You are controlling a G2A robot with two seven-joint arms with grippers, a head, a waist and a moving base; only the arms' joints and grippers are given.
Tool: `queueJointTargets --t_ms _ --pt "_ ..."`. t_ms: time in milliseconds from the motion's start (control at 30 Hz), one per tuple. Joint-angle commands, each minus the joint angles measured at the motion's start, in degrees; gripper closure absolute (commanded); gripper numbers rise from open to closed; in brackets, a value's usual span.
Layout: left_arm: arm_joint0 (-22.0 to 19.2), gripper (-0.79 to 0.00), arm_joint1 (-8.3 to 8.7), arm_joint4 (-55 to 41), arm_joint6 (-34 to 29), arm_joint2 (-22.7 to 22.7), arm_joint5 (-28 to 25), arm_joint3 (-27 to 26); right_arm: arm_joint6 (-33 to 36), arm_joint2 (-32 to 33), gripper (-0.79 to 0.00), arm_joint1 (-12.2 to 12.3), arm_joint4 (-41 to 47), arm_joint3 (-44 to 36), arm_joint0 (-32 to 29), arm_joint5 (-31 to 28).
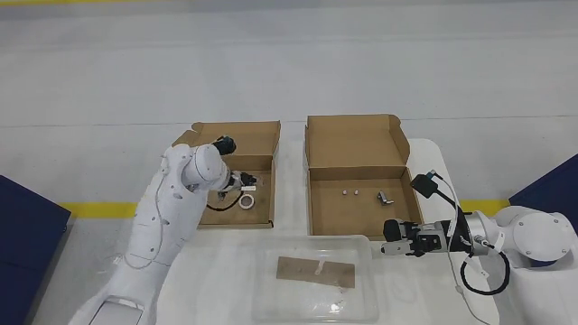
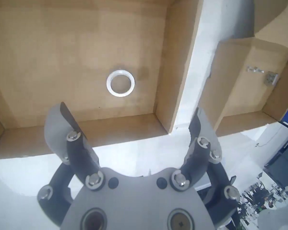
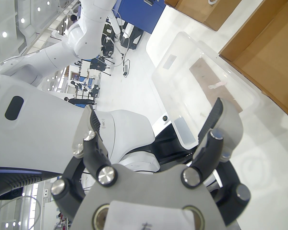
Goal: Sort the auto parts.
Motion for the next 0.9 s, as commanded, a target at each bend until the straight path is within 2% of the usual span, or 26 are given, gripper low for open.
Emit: queueJointTargets --t_ms 0,100,233,633,867 --pt "5.18 -0.785 1.04 -1.72 -1.63 -3.66 -1.63 -8.39 0.0 0.0 -0.785 0.0 0.0 0.0 0.0 0.0" --pt "9.33 -0.785 1.93 -4.74 -3.07 -6.96 -4.52 -14.67 0.0 0.0 -0.785 0.0 0.0 0.0 0.0 0.0" --pt "12.33 -0.785 2.58 -9.89 -4.24 -9.58 -8.18 -19.04 0.0 0.0 -0.785 0.0 0.0 0.0 0.0 0.0" --pt "16.82 -0.785 3.92 -26.34 -5.45 -14.31 -17.01 -24.49 0.0 0.0 -0.785 0.0 0.0 0.0 0.0 0.0" --pt "18.28 -0.785 4.48 -33.8 -4.9 -14.2 -21.52 -26.25 0.0 0.0 -0.785 0.0 0.0 0.0 0.0 0.0"
